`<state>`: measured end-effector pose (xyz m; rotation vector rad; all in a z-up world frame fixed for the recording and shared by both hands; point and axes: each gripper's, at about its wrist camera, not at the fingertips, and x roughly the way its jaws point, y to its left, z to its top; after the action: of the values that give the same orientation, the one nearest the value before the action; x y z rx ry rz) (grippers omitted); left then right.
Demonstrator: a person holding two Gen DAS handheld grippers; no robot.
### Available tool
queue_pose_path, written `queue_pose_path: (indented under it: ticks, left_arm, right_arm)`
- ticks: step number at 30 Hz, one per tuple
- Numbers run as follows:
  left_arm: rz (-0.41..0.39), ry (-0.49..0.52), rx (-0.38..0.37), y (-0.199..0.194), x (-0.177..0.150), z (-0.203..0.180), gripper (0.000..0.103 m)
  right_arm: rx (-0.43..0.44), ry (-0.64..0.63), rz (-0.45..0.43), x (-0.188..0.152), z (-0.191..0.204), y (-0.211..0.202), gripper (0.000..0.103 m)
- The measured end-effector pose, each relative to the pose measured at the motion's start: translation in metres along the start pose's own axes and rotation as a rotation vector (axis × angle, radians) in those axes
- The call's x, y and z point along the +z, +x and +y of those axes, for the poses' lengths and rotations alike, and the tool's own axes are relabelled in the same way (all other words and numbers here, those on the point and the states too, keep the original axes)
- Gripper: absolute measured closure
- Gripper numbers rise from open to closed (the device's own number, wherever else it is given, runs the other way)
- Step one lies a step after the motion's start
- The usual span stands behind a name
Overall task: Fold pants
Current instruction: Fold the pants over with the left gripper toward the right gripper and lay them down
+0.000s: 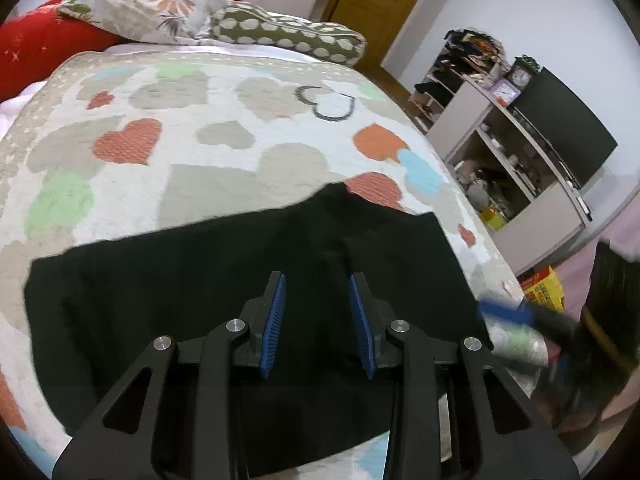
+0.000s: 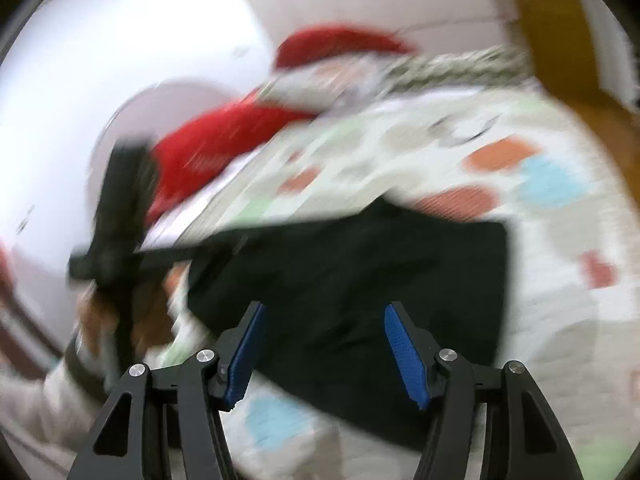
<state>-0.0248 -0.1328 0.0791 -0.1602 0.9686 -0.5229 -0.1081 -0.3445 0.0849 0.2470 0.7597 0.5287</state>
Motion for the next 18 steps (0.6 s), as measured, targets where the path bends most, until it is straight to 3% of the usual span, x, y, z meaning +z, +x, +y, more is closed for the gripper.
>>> queue_pose_path:
  ticks: [2, 5, 8, 11, 18]
  left_arm:
    - [0.007, 0.018, 0.026, 0.010, -0.001, -0.012, 0.066]
    - [0.040, 0.042, 0.075, 0.029, -0.010, -0.024, 0.065]
    - [0.082, 0.022, 0.108, 0.048, -0.020, -0.025, 0.065]
    - [0.064, -0.004, 0.116, 0.051, -0.021, -0.024, 0.065]
    - [0.049, 0.002, 0.155, 0.052, -0.024, -0.029, 0.065]
  right_arm:
    - [-0.080, 0.042, -0.018, 0.006, -0.018, 0.001, 0.044]
    - [-0.179, 0.035, 0.015, 0.015, -0.038, 0.019, 0.048]
    - [-0.224, 0.008, 0.043, 0.021, -0.048, 0.043, 0.049]
    - [-0.316, -0.012, 0.107, 0.021, -0.056, 0.072, 0.049]
    - [-0.327, -0.012, 0.100, 0.019, -0.056, 0.064, 0.049]
